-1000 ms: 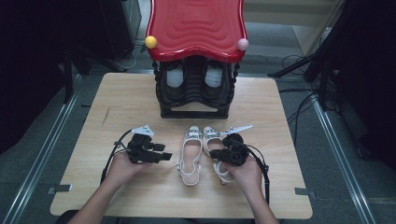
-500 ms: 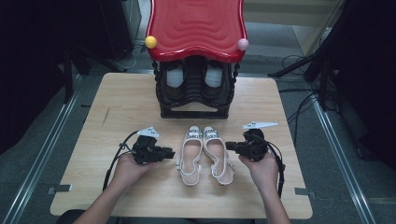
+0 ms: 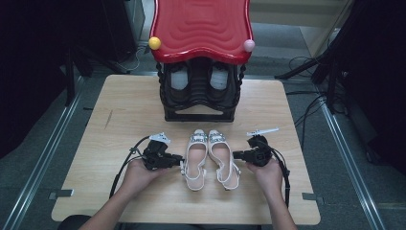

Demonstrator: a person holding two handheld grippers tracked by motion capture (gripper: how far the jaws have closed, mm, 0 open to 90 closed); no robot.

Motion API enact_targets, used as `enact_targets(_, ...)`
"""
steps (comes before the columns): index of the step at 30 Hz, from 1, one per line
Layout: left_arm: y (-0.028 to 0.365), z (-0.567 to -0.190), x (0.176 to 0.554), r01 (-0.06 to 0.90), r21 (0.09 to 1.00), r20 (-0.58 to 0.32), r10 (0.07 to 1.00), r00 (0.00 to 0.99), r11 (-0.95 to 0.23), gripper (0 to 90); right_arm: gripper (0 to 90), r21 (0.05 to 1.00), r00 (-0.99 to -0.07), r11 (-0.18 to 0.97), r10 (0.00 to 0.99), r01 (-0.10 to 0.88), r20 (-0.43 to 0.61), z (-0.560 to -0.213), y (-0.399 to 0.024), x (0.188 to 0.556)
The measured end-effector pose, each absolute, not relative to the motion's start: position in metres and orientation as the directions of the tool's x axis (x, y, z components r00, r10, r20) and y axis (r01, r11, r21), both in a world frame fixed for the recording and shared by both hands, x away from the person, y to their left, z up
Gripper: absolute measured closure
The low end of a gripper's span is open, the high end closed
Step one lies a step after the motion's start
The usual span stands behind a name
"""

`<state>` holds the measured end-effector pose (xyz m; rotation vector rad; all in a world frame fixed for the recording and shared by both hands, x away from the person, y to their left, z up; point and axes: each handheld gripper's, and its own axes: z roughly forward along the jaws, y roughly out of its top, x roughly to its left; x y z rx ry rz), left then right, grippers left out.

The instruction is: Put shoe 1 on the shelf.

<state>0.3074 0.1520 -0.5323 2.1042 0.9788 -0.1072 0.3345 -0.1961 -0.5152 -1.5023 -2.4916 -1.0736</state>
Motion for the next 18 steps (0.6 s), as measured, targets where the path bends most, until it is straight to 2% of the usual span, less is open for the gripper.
enact_targets(18,0.141,-0.533,0.301,0.671,0.621,-0.396,0.576,0.715,-0.405,78.5,90.0,0.544,-0.532,0.295,0.77,0.786,0.351,-0.516,-0.187,0.333)
